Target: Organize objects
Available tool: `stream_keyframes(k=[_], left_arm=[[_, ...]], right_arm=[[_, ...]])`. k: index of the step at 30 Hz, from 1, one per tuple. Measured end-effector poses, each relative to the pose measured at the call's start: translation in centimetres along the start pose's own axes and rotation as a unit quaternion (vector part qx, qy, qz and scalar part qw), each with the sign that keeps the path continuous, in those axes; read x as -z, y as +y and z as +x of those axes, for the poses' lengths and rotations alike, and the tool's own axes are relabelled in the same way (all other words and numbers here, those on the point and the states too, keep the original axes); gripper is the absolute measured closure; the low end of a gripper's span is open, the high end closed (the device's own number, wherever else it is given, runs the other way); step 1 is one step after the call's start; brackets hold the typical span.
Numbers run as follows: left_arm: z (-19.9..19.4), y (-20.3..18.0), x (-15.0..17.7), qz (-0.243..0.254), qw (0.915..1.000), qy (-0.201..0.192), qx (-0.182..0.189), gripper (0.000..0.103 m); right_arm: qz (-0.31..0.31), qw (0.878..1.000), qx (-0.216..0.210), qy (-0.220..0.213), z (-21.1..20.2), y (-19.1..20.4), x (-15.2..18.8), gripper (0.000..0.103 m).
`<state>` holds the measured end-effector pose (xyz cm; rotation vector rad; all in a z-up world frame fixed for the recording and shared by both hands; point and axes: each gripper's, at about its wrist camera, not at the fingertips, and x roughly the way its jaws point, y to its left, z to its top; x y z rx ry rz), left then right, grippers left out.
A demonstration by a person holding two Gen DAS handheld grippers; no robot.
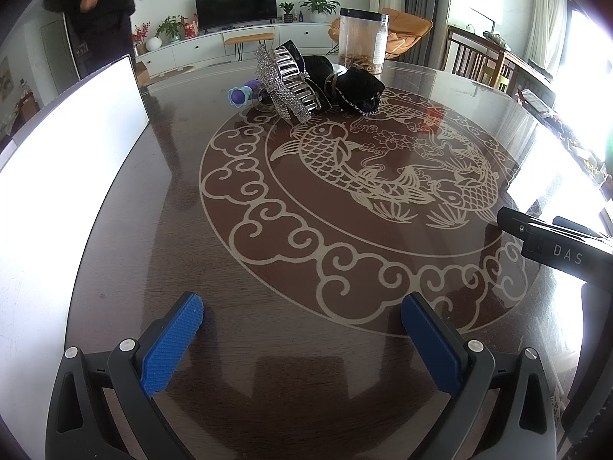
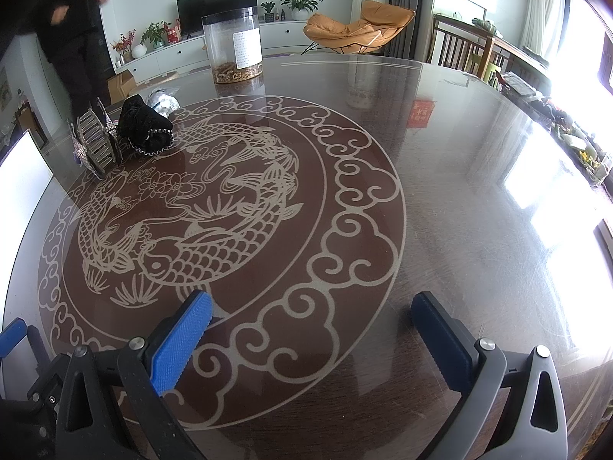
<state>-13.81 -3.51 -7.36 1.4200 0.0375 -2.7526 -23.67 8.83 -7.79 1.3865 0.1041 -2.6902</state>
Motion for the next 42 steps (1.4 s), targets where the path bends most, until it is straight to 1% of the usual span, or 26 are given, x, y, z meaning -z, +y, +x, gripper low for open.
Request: stream_keyframes(k=[33, 34, 35, 36, 37, 39, 40, 42], left_arm=[[0.0, 0.0, -0.1, 0.001, 1.0, 0.0, 0.001, 0.0], [0.0, 0.0, -0.3, 0.007, 0.9999, 0.009, 0.004, 0.0], [0.1, 0.1, -0.7, 0.01, 0.9997, 0.02, 0.008, 0.0], [0.5, 0.4, -1.4, 0.001, 0.9995, 0.026, 0.015, 0.0], [0.5, 0.9, -2.4, -0.018, 0.9994, 0.019, 0.025, 0.0], [0.3, 2.1, -5.1, -0.062, 0.9975, -0.013, 0.032, 0.0], [0.4, 2.7, -6.9, -0.085, 0.9955, -0.028, 0.032, 0.0], [1.2, 3.2, -10.4, -0.116, 0.9914, -0.044, 0.042, 0.0]], right_arm=[[0.0, 1.0, 0.0, 0.0, 0.0, 0.0, 0.0, 0.0], [0.0, 1.0, 0.0, 0.0, 0.0, 0.0, 0.0, 0.0], [0.0, 1.0, 0.0, 0.0, 0.0, 0.0, 0.0, 0.0], [0.0, 1.0, 0.0, 0.0, 0.0, 0.0, 0.0, 0.0], [0.0, 1.0, 0.0, 0.0, 0.0, 0.0, 0.0, 0.0], [0.0, 1.0, 0.0, 0.0, 0.0, 0.0, 0.0, 0.0], [0.0, 1.0, 0.0, 0.0, 0.0, 0.0, 0.0, 0.0], [0.0, 1.0, 0.0, 0.0, 0.0, 0.0, 0.0, 0.0]])
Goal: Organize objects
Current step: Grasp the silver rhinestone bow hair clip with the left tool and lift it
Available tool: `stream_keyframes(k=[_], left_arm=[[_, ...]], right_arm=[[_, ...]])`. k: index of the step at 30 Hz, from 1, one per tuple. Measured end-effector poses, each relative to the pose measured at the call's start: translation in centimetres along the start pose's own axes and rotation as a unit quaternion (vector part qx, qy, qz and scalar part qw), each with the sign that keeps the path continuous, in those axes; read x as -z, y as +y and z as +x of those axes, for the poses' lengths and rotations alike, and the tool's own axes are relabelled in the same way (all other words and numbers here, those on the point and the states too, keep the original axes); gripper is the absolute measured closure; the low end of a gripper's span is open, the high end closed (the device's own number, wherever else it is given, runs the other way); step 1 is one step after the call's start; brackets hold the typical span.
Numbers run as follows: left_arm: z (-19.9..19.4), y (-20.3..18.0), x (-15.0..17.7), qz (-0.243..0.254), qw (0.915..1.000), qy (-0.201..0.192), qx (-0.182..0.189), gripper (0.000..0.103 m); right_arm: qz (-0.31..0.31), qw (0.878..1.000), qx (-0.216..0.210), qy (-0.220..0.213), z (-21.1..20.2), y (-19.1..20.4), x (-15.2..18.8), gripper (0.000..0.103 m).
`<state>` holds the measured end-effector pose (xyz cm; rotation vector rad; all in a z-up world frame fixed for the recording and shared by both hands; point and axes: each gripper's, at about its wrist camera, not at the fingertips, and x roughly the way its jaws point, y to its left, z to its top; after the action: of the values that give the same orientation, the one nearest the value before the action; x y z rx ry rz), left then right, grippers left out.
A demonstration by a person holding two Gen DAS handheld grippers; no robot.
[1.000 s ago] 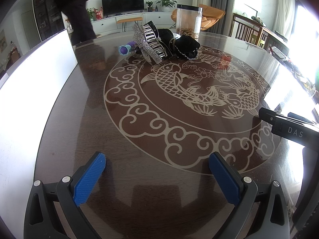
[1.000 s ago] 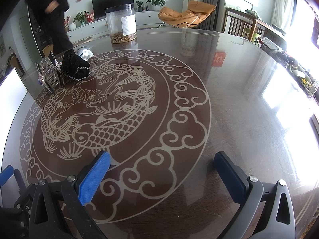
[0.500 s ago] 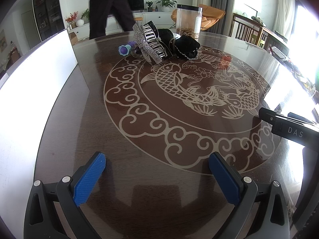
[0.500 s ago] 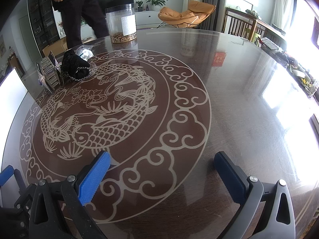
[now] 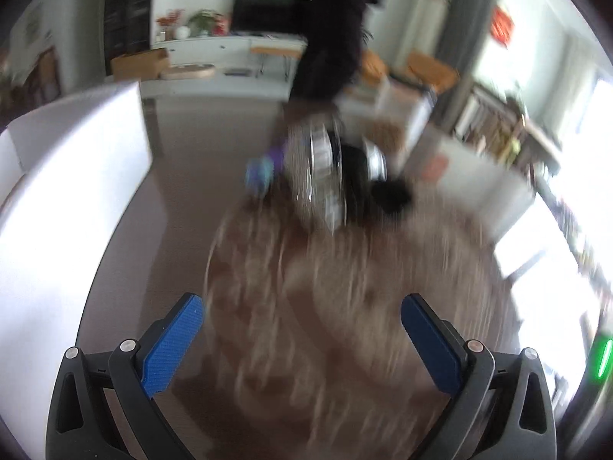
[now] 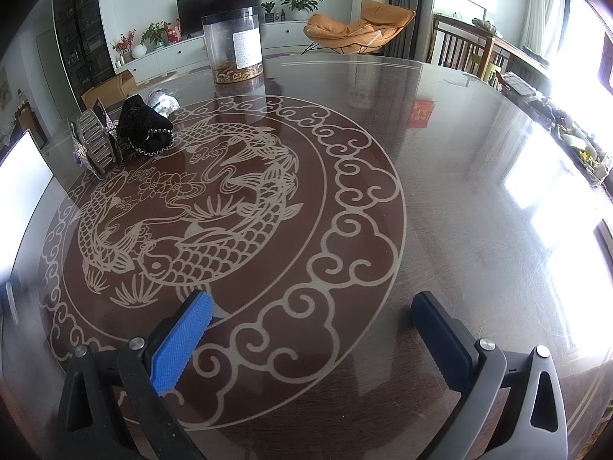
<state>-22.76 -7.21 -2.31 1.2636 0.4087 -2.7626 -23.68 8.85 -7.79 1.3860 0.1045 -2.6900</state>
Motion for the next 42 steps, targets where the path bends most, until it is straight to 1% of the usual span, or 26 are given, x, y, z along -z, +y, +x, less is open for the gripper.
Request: stream_keyframes(k=[2, 3, 5, 7, 8, 9, 10, 11, 14, 16, 17, 19, 20, 21, 22, 23, 24, 27, 30, 33, 34, 37, 39, 40, 41, 42], left_arm=[[1.9, -0.7, -3.3, -0.011, 0.9999, -0.002, 0.003, 0.0], [3.2, -1.0, -5.1, -0.016, 0.9998, -0.001, -0.01, 0.0], [5.3, -1.3, -6.8, -0.027, 0.9989, 0.007, -0.039, 0.0], [8.0, -1.2, -7.6, -0.036, 0.997, 0.03, -0.061, 0.0], [9.2, -1.3, -7.8, -0.034, 0.9962, 0.04, -0.069, 0.003], [9.8, -1.3, -7.7, -0.027, 0.9964, 0.043, -0.067, 0.028], [10.0, -1.0, -7.3, -0.018, 0.997, 0.04, -0.064, 0.036], [9.8, -0.9, -6.9, -0.014, 0.9985, 0.029, -0.045, 0.055], [7.4, -0.4, -4.3, -0.001, 0.9996, 0.029, -0.005, 0.055], [5.2, -0.2, -1.3, 0.021, 0.9976, 0.057, 0.033, 0.055], [3.7, -0.1, 0.5, 0.037, 0.9947, 0.077, 0.056, 0.055], [1.3, 0.2, 2.9, 0.054, 0.9896, 0.104, 0.083, 0.055], [0.4, 0.5, 3.8, 0.057, 0.9881, 0.109, 0.092, 0.053], [-0.6, 1.1, 4.7, 0.055, 0.9877, 0.111, 0.095, 0.044], [-1.1, 1.6, 5.3, 0.05, 0.9886, 0.11, 0.09, 0.037], [-1.4, 2.2, 5.5, 0.045, 0.9899, 0.106, 0.082, 0.026], [-1.7, 2.7, 5.7, 0.043, 0.9916, 0.099, 0.071, 0.024], [-2.4, 4.5, 6.0, 0.029, 0.9951, 0.093, 0.02, 0.022], [-3.6, 5.9, 6.0, 0.01, 0.9966, 0.081, -0.003, 0.022], [-4.5, 6.4, 6.1, 0.01, 0.9978, 0.066, 0.001, 0.022], [-4.9, 6.2, 6.2, 0.016, 0.998, 0.061, 0.009, 0.022], [-5.1, 4.8, 6.5, 0.028, 0.9977, 0.048, 0.04, 0.022], [-4.4, 3.4, 6.3, 0.035, 0.9971, 0.046, 0.048, 0.022], [-3.7, 2.7, 6.2, 0.042, 0.9971, 0.043, 0.047, 0.022], [-2.7, 2.1, 5.9, 0.051, 0.9974, 0.038, 0.033, 0.022], [-1.9, 1.8, 5.6, 0.059, 0.9976, 0.035, 0.004, 0.022]], right_arm=[[0.0, 1.0, 0.0, 0.0, 0.0, 0.0, 0.0, 0.0], [0.0, 1.0, 0.0, 0.0, 0.0, 0.0, 0.0, 0.0], [0.0, 1.0, 0.0, 0.0, 0.0, 0.0, 0.0, 0.0], [0.0, 1.0, 0.0, 0.0, 0.0, 0.0, 0.0, 0.0], [0.0, 1.0, 0.0, 0.0, 0.0, 0.0, 0.0, 0.0], [0.0, 1.0, 0.0, 0.0, 0.0, -0.1, 0.0, 0.0], [0.0, 1.0, 0.0, 0.0, 0.0, 0.0, 0.0, 0.0], [0.0, 1.0, 0.0, 0.0, 0.0, 0.0, 0.0, 0.0], [0.0, 1.0, 0.0, 0.0, 0.0, 0.0, 0.0, 0.0], [0.0, 1.0, 0.0, 0.0, 0.0, 0.0, 0.0, 0.0], [0.0, 1.0, 0.0, 0.0, 0.0, -0.1, 0.0, 0.0], [0.0, 1.0, 0.0, 0.0, 0.0, 0.0, 0.0, 0.0], [0.0, 1.0, 0.0, 0.0, 0.0, 0.0, 0.0, 0.0], [0.0, 1.0, 0.0, 0.0, 0.0, 0.0, 0.0, 0.0], [0.0, 1.0, 0.0, 0.0, 0.0, 0.0, 0.0, 0.0], [0.0, 1.0, 0.0, 0.0, 0.0, 0.0, 0.0, 0.0], [0.0, 1.0, 0.0, 0.0, 0.0, 0.0, 0.0, 0.0], [0.0, 1.0, 0.0, 0.0, 0.0, -0.1, 0.0, 0.0], [0.0, 1.0, 0.0, 0.0, 0.0, 0.0, 0.0, 0.0], [0.0, 1.0, 0.0, 0.0, 0.0, -0.1, 0.0, 0.0], [0.0, 1.0, 0.0, 0.0, 0.0, -0.1, 0.0, 0.0], [0.0, 1.0, 0.0, 0.0, 0.0, -0.1, 0.0, 0.0], [0.0, 1.0, 0.0, 0.0, 0.0, -0.1, 0.0, 0.0], [0.0, 1.0, 0.0, 0.0, 0.0, -0.1, 0.0, 0.0], [0.0, 1.0, 0.0, 0.0, 0.0, -0.1, 0.0, 0.0], [0.0, 1.0, 0.0, 0.0, 0.0, -0.1, 0.0, 0.0]])
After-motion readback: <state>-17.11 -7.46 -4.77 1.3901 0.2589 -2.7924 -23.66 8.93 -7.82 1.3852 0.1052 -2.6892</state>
